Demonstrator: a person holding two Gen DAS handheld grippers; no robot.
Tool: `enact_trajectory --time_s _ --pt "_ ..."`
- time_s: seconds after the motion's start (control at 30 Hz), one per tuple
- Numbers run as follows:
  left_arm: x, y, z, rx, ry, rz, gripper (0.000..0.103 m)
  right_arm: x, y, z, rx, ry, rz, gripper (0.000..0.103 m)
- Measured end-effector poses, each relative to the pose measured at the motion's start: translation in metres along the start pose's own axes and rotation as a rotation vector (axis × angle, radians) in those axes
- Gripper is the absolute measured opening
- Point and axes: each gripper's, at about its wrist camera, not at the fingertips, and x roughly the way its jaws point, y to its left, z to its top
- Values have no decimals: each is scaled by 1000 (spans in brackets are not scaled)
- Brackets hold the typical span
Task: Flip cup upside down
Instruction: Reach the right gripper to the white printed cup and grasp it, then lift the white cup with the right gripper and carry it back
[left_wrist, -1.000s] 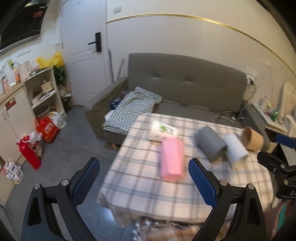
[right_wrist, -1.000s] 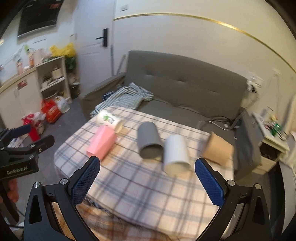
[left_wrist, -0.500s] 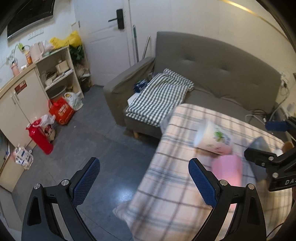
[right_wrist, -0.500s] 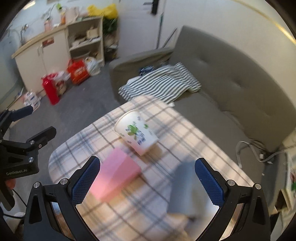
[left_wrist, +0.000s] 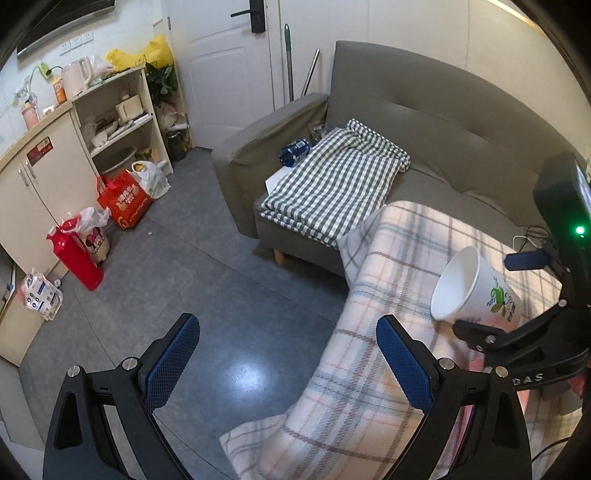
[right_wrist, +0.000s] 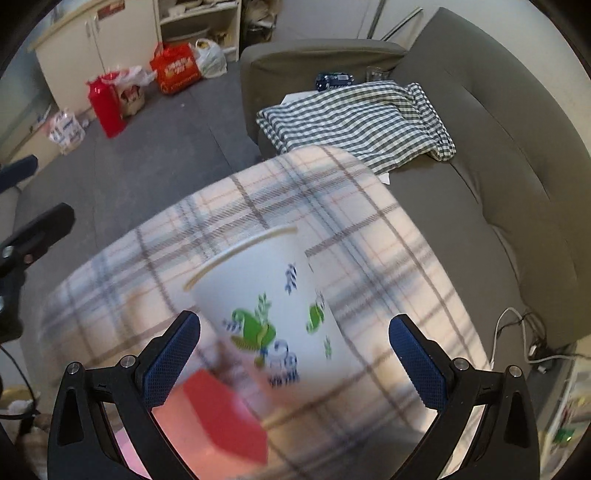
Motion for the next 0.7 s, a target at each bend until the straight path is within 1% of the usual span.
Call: enact_trajectory --time_s 0.13,0.17,0.2,0.27,0.33,0.43,0.57,0.7 --pt "3 -1 -3 5 14 -8 99 11 3 8 -3 15 15 92" --pt "2 -1 -3 9 14 -7 99 12 2 10 6 17 22 85" --pt "1 0 -3 12 13 -5 99 13 2 11 14 19 31 71" --pt "-4 2 -2 11 6 8 99 8 1 12 35 16 36 71" --pt "-12 5 -1 4 -5 4 99 -5 -1 12 58 -20 33 71" --pt "-29 6 0 1 -30 2 99 -32 -10 10 125 -70 20 70" --pt "-60 4 0 3 -77 -26 99 -81 -19 -3 215 -134 10 70" --pt "-96 -3 -3 12 -131 -59 99 -138 -21 -31 308 -184 -8 70"
